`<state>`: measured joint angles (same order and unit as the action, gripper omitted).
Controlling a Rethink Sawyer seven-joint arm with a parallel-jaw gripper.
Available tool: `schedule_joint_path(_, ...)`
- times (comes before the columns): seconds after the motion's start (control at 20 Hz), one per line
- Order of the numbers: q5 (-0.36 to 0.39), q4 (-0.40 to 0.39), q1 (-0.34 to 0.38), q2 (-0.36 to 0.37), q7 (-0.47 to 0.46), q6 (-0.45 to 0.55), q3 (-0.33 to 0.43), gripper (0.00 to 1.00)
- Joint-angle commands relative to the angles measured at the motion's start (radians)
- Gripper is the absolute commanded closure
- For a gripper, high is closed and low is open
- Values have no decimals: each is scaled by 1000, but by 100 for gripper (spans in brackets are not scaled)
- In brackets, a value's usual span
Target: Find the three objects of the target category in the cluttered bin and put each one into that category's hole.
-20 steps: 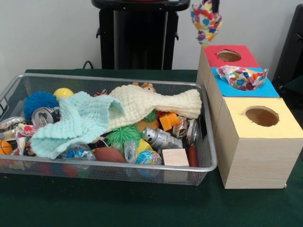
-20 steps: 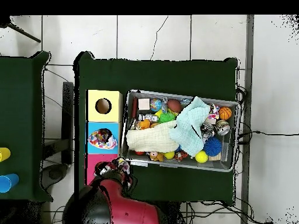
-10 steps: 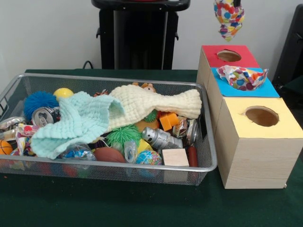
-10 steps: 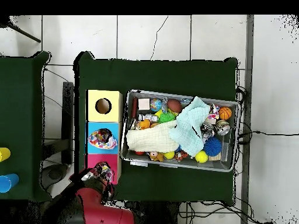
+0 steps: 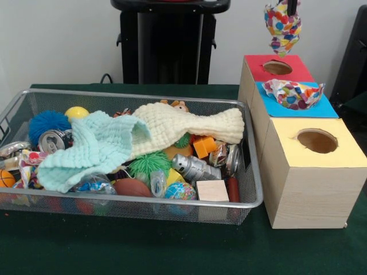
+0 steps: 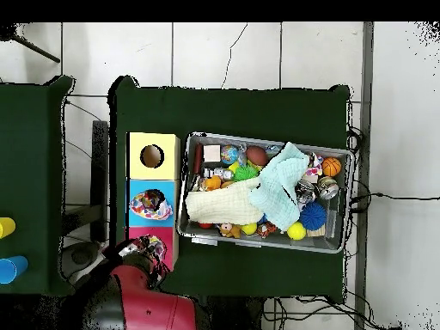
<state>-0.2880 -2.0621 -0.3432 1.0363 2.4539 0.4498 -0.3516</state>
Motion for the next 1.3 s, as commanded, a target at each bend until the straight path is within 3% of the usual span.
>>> schedule_joint_path(0.05,-65,59,17,-80,247,-37,15,100)
schedule_joint_path(0.5,-99,128,-20,-160,260,-56,7,100)
schedule_joint_path(0.9,-152,164,-54,-246,277,-125,22,100)
schedule_joint_path(1.3,-192,214,-37,-346,233,-236,51,100)
